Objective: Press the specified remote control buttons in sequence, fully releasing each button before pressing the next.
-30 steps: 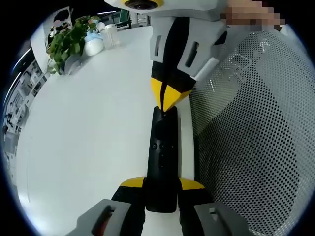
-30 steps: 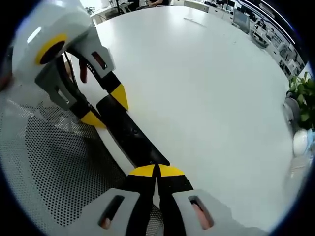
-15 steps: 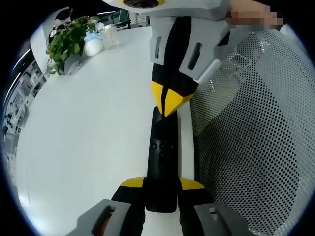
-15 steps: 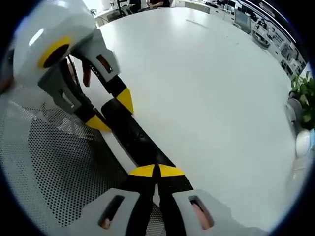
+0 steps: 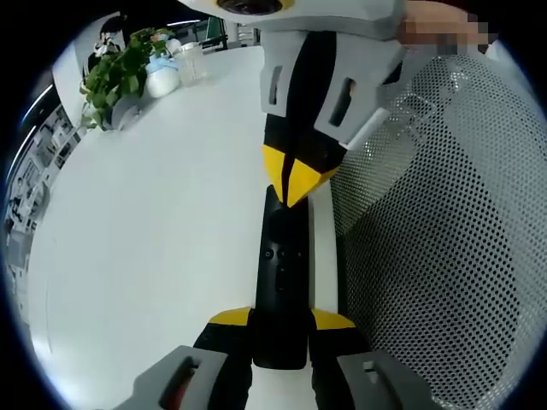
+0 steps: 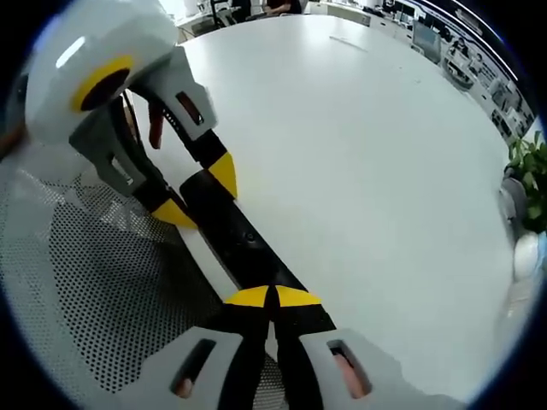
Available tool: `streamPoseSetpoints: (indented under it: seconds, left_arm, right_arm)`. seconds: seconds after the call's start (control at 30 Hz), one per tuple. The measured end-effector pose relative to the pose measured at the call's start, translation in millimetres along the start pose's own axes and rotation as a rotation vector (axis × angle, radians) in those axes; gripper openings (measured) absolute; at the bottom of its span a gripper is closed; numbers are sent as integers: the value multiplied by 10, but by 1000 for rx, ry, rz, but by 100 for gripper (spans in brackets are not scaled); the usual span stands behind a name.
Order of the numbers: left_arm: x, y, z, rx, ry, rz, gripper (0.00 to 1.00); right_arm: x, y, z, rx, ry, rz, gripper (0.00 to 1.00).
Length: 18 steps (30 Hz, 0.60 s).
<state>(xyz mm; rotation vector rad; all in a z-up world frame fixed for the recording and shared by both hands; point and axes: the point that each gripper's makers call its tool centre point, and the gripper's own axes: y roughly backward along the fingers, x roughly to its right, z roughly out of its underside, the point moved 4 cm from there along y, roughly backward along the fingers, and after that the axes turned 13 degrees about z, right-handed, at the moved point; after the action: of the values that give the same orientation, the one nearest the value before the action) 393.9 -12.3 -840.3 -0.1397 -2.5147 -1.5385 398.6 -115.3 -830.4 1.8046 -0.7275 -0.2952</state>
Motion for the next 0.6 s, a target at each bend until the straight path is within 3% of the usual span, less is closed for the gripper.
streamPoseSetpoints:
  seconds: [0.27,0.6]
  left_arm:
    - [0,-1,2,2,0,0,24]
    - [1,-2,5,0,-1,1,24]
  right_arm:
    - [-12,4,2,14,28,4,0]
    - [2,-5,-13,-20,3,-10,0]
